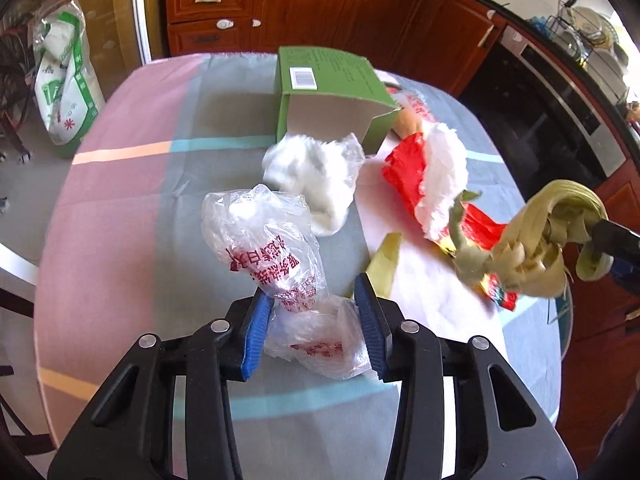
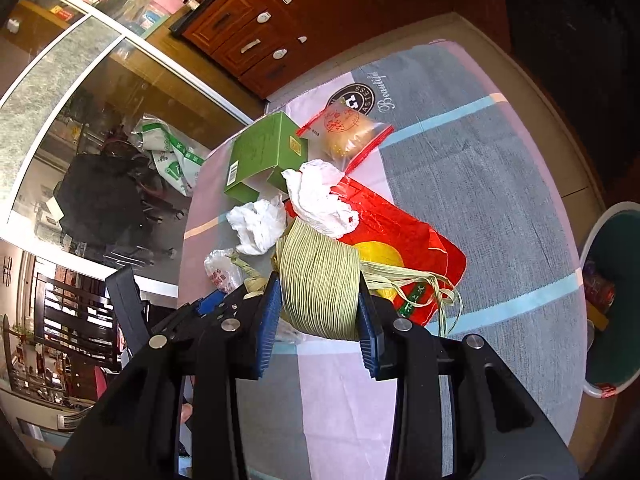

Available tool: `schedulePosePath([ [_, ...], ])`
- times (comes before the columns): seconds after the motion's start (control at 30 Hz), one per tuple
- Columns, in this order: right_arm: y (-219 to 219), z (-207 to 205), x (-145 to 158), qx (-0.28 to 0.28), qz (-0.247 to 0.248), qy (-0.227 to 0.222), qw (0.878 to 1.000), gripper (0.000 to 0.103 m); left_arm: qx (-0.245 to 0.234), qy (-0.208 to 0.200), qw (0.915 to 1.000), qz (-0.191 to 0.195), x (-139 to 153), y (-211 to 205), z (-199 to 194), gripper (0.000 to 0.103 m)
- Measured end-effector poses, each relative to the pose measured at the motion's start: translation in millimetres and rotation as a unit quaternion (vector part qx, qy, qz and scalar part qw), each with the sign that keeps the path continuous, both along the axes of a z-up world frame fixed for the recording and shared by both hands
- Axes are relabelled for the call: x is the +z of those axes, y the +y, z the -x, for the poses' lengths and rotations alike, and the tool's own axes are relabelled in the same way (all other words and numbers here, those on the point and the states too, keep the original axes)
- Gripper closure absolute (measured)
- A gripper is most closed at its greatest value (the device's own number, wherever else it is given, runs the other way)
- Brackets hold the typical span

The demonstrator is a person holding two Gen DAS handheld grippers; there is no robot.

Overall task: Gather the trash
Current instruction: 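Grasp the corn husk bundle with the right gripper while the left gripper grasps the plastic bag, then carry the husks and plastic bag to the bin and open both grippers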

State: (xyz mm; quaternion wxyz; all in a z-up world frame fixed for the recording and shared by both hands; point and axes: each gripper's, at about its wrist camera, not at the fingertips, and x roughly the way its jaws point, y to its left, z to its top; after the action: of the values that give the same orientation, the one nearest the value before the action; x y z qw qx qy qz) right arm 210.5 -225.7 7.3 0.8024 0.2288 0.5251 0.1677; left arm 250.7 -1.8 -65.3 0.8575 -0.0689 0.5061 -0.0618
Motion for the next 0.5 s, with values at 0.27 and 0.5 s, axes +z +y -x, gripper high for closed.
schedulePosePath([
  [0.27,-14.4,37.6,35.8,-0.014,-0.008,-0.035,0.999,0.07,-0.016,-0.028,0.9994,0.016,39.6,4.1,46.1,0.061],
  [0.5,-48.8,69.9,48.7,-0.045,-0.011,-0.05,0.998,0.07,-0.076,-0.031,0.9963,0.024,49.0,-41.2,68.0,0.061],
])
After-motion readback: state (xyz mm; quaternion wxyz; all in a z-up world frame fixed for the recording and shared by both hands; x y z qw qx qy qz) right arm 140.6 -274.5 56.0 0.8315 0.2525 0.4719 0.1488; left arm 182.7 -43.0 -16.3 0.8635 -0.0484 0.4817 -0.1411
